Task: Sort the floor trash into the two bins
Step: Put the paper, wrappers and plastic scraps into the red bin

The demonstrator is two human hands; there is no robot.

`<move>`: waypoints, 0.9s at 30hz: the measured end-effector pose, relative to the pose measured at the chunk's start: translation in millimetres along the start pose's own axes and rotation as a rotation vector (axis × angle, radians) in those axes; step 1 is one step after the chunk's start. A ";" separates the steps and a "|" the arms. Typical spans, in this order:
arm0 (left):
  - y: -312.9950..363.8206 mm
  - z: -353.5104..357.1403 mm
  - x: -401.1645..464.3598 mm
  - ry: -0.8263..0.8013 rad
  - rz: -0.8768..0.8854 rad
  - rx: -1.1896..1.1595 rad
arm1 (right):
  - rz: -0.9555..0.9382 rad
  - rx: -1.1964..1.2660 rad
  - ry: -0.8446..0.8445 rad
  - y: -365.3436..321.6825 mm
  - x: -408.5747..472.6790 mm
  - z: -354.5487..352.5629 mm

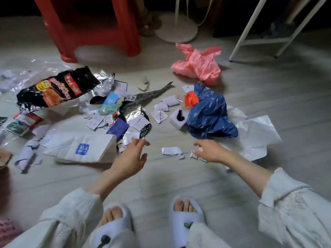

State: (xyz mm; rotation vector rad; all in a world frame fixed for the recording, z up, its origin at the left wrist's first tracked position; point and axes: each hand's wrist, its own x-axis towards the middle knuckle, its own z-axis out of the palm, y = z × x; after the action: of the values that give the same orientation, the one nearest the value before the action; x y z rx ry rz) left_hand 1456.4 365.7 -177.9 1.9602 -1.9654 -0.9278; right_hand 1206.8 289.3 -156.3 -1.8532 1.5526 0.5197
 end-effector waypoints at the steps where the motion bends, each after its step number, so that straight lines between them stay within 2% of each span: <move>1: -1.3 16.8 11.3 -0.052 0.003 0.014 | 0.034 0.021 0.028 10.5 12.1 16.1; 4: 1.8 64.8 37.1 -0.232 0.036 0.122 | 0.136 0.051 0.112 32.9 34.5 57.1; 7: 12.2 100.5 54.2 -0.394 0.122 0.346 | 0.219 0.039 0.175 43.3 51.3 79.8; 12: 14.7 119.4 67.4 -0.471 0.345 0.587 | 0.147 -0.005 0.246 41.0 62.8 104.6; 14: 2.9 119.2 69.3 -0.377 0.413 0.582 | 0.008 -0.036 0.327 38.4 61.3 112.7; 16: -8.2 118.3 69.6 -0.341 0.396 0.585 | -0.092 -0.067 0.375 39.1 60.7 119.1; 18: -15.1 115.7 64.2 -0.328 0.347 0.592 | -0.140 -0.117 0.374 41.2 59.8 121.3; 21: -26.5 109.4 50.0 -0.209 0.307 0.622 | -0.184 -0.139 0.386 40.1 59.1 123.2; 27: -38.5 104.1 52.2 0.012 0.184 0.465 | -0.288 -0.011 0.477 24.9 60.4 120.5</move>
State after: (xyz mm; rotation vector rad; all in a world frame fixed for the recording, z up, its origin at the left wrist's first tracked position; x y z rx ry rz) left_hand 1424.7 348.1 -295.0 1.9396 -2.4755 -0.4385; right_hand 1208.8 328.8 -287.5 -2.2735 1.5247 -0.0539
